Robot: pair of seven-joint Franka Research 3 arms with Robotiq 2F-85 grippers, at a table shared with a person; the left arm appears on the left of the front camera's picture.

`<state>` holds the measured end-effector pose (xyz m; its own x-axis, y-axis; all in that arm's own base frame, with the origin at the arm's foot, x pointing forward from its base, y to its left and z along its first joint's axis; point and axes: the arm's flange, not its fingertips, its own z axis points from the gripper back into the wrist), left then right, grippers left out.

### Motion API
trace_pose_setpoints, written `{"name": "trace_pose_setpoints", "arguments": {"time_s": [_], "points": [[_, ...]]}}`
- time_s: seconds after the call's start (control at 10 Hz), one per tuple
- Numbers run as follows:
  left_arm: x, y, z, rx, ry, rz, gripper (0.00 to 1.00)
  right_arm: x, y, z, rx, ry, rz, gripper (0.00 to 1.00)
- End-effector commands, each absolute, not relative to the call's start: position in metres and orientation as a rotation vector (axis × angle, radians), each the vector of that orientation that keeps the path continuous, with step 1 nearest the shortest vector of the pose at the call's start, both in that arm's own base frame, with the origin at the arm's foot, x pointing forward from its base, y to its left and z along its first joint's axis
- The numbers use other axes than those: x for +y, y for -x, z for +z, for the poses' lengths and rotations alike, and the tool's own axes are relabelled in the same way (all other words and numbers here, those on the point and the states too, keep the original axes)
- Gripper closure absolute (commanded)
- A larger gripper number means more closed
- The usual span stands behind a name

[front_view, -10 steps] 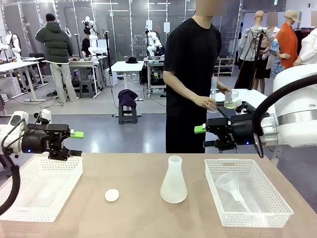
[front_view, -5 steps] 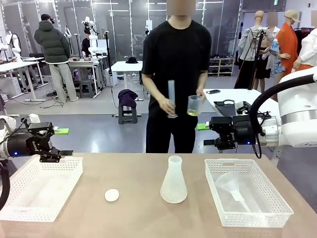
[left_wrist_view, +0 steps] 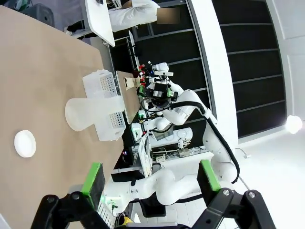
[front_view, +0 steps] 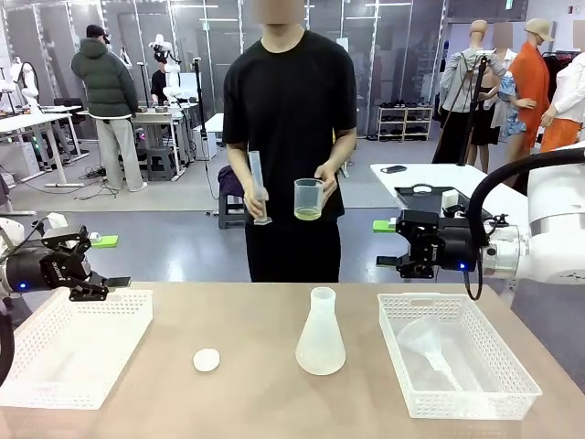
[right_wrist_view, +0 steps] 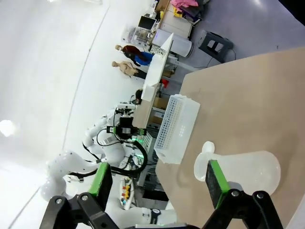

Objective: Prepare the solutions needed for the experiment.
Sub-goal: Pick up the Plastic Funnel and insert it into the Big flask.

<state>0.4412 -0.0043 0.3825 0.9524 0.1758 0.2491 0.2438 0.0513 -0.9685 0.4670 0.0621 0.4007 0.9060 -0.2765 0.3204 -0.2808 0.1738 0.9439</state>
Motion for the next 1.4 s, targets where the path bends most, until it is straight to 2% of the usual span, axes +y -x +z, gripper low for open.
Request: {"name": "trace_pose_setpoints", "arguments": {"time_s": [0.0, 0.3, 0.5, 0.7, 1.0, 1.1, 1.2, 1.3], "points": [[-0.004, -0.448, 0.384, -0.332, 1.565, -0.109, 0.00, 0.065, -0.465, 0.404, -0.490, -1.386, 0.041, 0.00], [-0.004, -0.441, 0.383, -0.338, 1.528, -0.053, 0.00, 0.062, -0.467, 0.401, -0.478, -1.411, 0.008, 0.00], [-0.004, -0.441, 0.383, -0.338, 1.528, -0.053, 0.00, 0.047, -0.496, 0.420, -0.451, -1.083, 0.367, 0.00], [-0.004, -0.441, 0.383, -0.338, 1.528, -0.053, 0.00, 0.034, -0.530, 0.444, -0.323, -0.802, 0.620, 0.00], [-0.004, -0.441, 0.383, -0.338, 1.528, -0.053, 0.00, 0.037, -0.553, 0.446, -0.150, -0.562, 0.985, 0.00], [-0.004, -0.441, 0.383, -0.338, 1.528, -0.053, 0.00, 0.044, -0.559, 0.439, -0.113, -0.527, 0.994, 0.00], [-0.004, -0.441, 0.383, -0.338, 1.528, -0.053, 0.00, 0.031, -0.541, 0.452, -0.160, -0.660, 0.803, 0.00], [-0.004, -0.441, 0.383, -0.338, 1.528, -0.053, 0.00, 0.031, -0.541, 0.452, -0.160, -0.660, 0.803, 0.00]]}}
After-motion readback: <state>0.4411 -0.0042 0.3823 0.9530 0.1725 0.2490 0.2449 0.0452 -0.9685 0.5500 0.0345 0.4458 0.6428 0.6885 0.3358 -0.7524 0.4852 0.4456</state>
